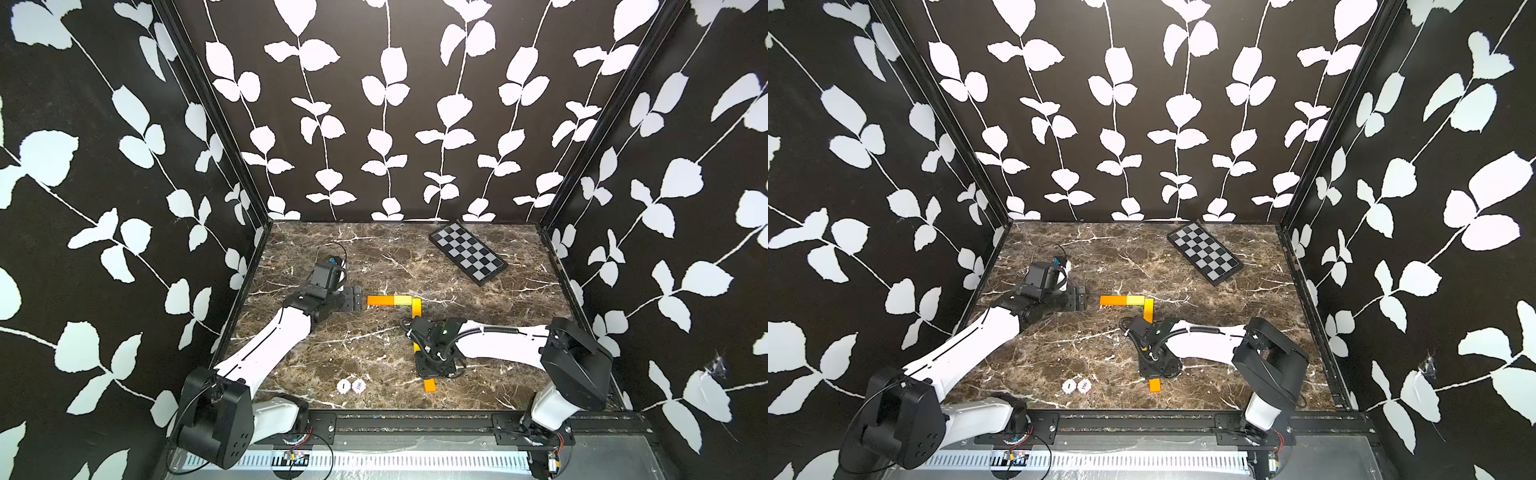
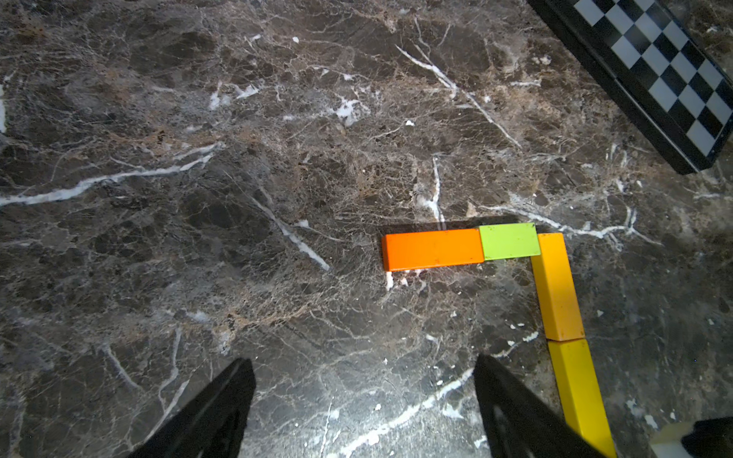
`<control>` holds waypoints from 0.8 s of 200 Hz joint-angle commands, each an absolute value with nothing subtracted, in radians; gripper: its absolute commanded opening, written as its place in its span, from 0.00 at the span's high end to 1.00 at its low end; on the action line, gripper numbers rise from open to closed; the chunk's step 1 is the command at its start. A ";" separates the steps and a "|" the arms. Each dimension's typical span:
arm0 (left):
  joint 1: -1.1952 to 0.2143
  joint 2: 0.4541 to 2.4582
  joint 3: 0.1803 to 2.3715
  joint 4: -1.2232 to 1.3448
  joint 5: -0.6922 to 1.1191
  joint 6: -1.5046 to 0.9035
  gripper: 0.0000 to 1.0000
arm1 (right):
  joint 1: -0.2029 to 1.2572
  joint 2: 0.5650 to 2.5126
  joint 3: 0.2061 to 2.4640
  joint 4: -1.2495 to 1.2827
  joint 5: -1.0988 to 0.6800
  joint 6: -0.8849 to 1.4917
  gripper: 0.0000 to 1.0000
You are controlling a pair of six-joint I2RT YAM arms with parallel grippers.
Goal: Assemble the number 7 with building blocks
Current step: Assemble the building block at the center of the board.
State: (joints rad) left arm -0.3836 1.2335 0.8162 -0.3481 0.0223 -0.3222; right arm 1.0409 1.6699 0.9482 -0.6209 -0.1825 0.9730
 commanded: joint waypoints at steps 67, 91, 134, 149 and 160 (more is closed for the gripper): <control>-0.417 1.206 0.775 -0.334 0.094 -0.331 0.10 | 1.054 1.745 1.002 -0.604 -0.191 0.965 0.95; -0.417 1.197 0.766 -0.344 0.079 -0.329 0.10 | 1.055 1.758 1.011 -0.610 -0.192 0.966 0.94; -0.417 1.193 0.767 -0.345 0.069 -0.325 0.10 | 1.052 1.749 0.998 -0.615 -0.184 0.987 0.94; -0.417 1.196 0.768 -0.347 0.069 -0.324 0.10 | 1.052 1.741 0.984 -0.612 -0.181 1.000 0.93; -0.417 1.196 0.769 -0.350 0.068 -0.322 0.10 | 1.051 1.737 0.976 -0.608 -0.178 1.008 0.94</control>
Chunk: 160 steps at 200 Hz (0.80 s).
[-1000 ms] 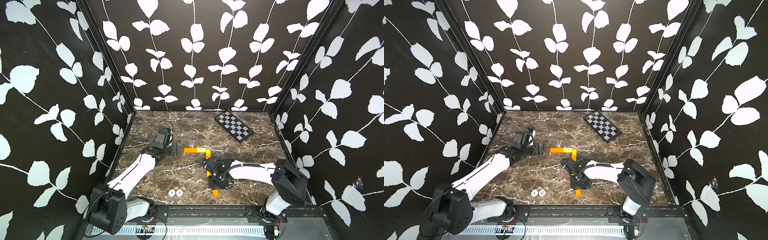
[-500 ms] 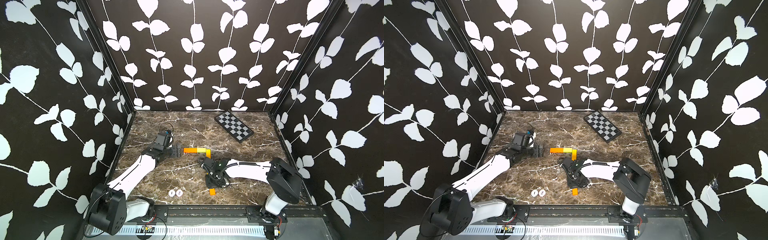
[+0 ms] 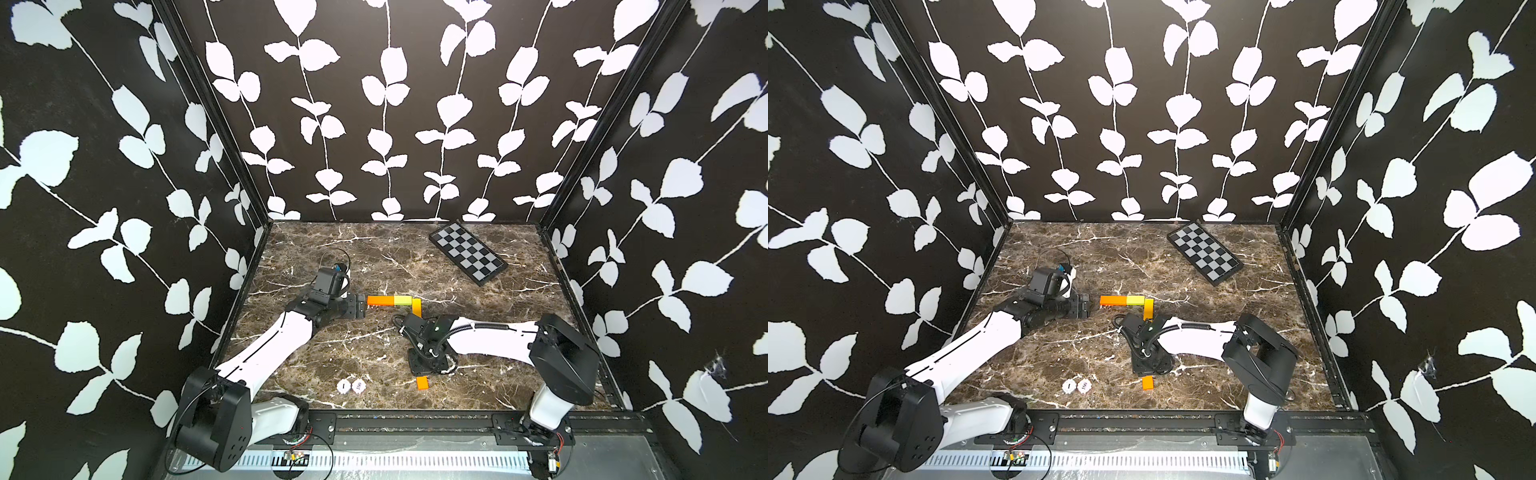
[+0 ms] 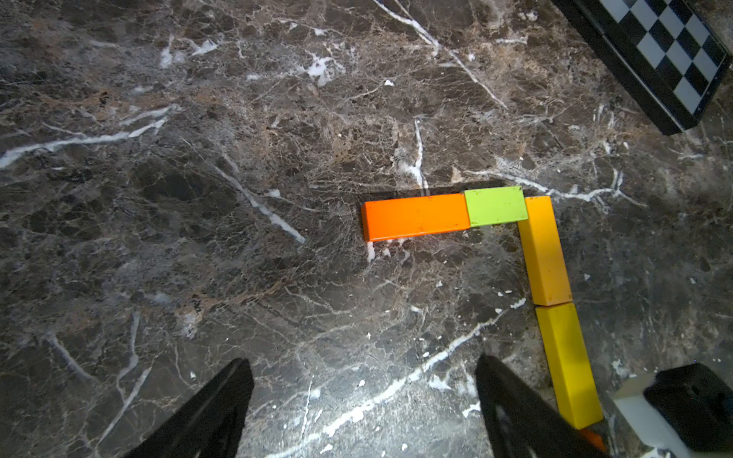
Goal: Assemble the number 7 with building blocks
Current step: Assemble the building block at the center of the board.
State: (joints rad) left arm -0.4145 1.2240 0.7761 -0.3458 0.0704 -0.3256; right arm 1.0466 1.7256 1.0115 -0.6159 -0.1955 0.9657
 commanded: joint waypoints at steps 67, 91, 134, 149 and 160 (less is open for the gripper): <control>-0.417 1.193 0.770 -0.352 0.061 -0.314 0.09 | 1.041 1.738 0.958 -0.607 -0.170 1.036 0.92; -0.417 1.192 0.770 -0.351 0.063 -0.313 0.09 | 1.037 1.749 0.962 -0.615 -0.168 1.036 0.90; -0.417 1.194 0.768 -0.345 0.058 -0.310 0.09 | 1.031 1.745 0.960 -0.633 -0.148 1.048 0.89; -0.417 1.197 0.769 -0.346 0.058 -0.309 0.09 | 1.030 1.753 0.966 -0.633 -0.151 1.044 0.88; -0.417 1.196 0.770 -0.346 0.059 -0.310 0.09 | 1.029 1.758 0.970 -0.631 -0.149 1.042 0.87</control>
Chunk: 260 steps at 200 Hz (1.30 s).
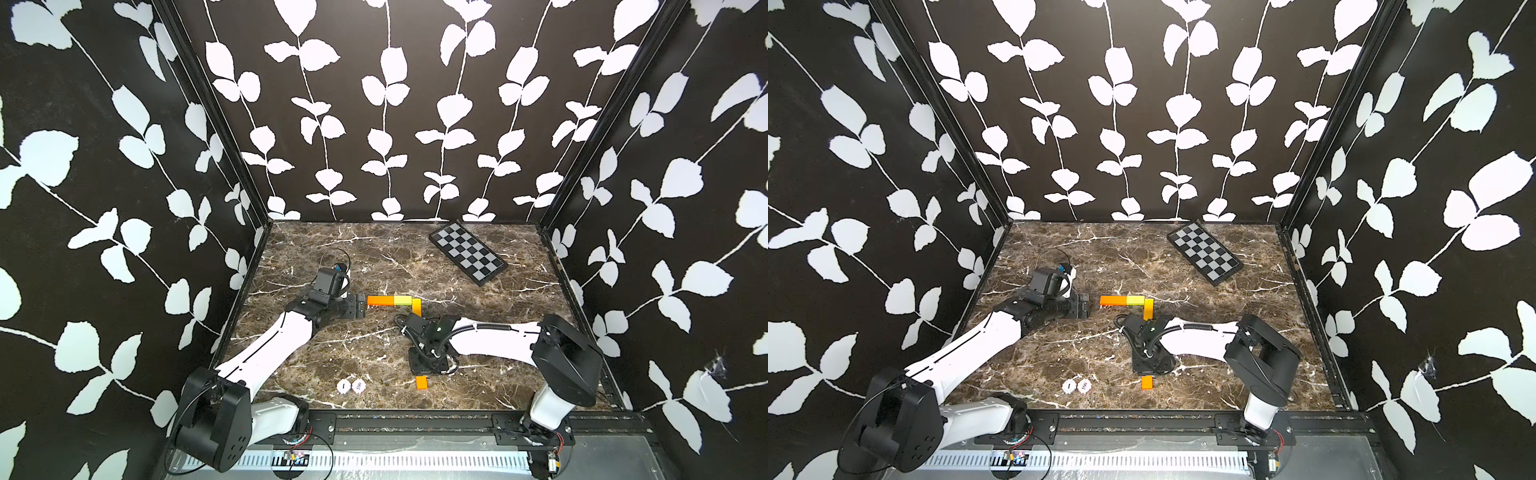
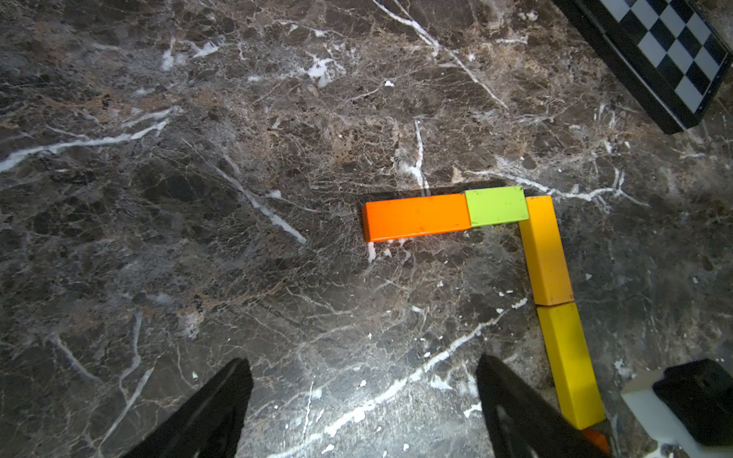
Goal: Assemble the number 7 with building blocks
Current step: Assemble the building block at the center of the board.
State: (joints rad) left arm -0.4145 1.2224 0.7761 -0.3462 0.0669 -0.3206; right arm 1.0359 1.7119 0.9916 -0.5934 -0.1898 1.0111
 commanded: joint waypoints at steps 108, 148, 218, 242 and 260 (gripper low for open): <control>-0.417 1.189 0.773 -0.353 0.048 -0.311 0.09 | 0.999 1.769 0.959 -0.621 -0.131 1.032 0.85; -0.418 1.188 0.772 -0.352 0.045 -0.309 0.09 | 0.997 1.782 0.979 -0.646 -0.117 1.025 0.76; -0.417 1.187 0.772 -0.351 0.041 -0.302 0.09 | 0.999 1.804 1.012 -0.693 -0.088 1.028 0.68; -0.417 1.186 0.773 -0.351 0.041 -0.300 0.09 | 1.000 1.808 1.018 -0.709 -0.078 1.035 0.66; -0.417 1.185 0.773 -0.350 0.040 -0.298 0.09 | 1.003 1.812 1.025 -0.716 -0.073 1.039 0.65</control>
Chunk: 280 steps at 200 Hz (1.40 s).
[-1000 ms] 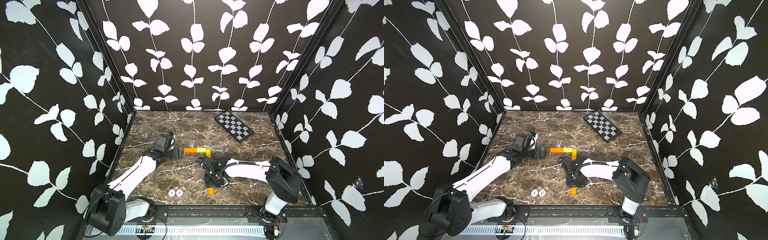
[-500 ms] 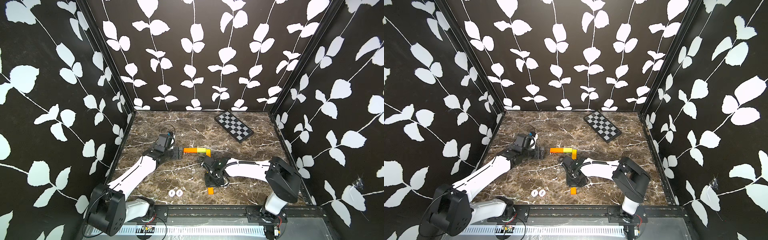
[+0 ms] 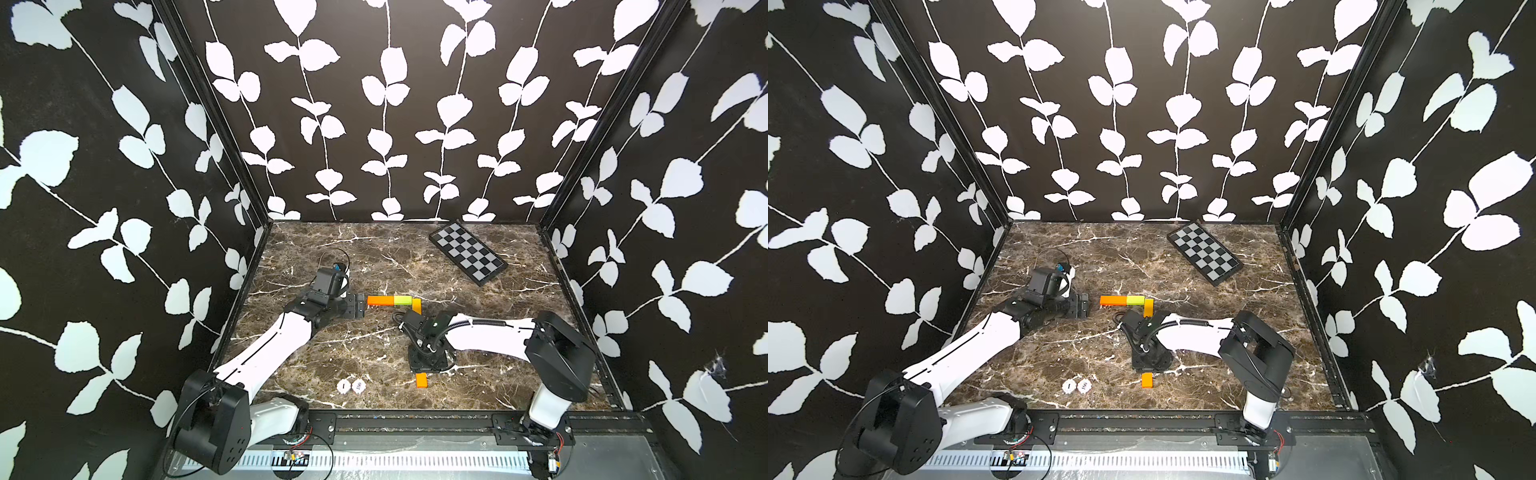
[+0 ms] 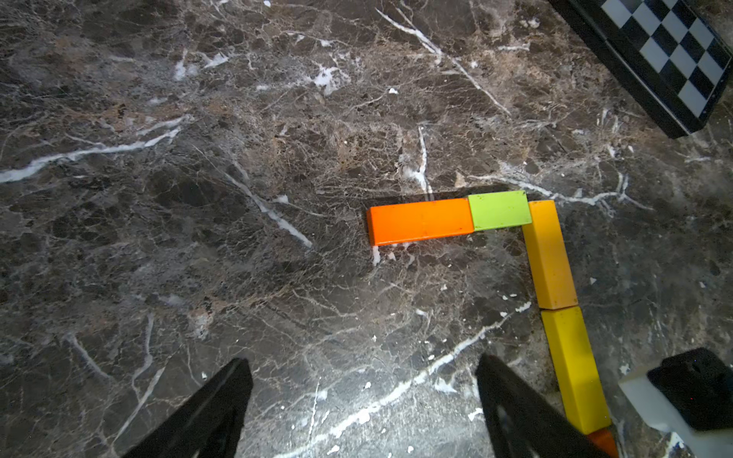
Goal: Assemble the number 7 with building blocks
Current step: Assemble the building block at the center of the board.
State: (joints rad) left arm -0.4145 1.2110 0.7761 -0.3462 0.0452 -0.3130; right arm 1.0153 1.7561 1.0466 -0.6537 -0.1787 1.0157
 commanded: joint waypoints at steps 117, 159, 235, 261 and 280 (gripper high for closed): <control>-0.417 1.192 0.775 -0.350 0.042 -0.294 0.09 | 1.010 1.839 1.048 -0.715 -0.076 1.026 0.64; -0.417 1.189 0.775 -0.352 0.040 -0.295 0.09 | 1.007 1.841 1.048 -0.716 -0.074 1.029 0.64; -0.417 1.188 0.776 -0.355 0.038 -0.294 0.08 | 1.006 1.858 1.072 -0.724 -0.067 1.014 0.65; -0.417 1.187 0.775 -0.354 0.035 -0.293 0.08 | 1.005 1.860 1.075 -0.725 -0.069 1.011 0.65; -0.417 1.187 0.775 -0.353 0.035 -0.294 0.08 | 1.004 1.862 1.079 -0.725 -0.068 1.008 0.65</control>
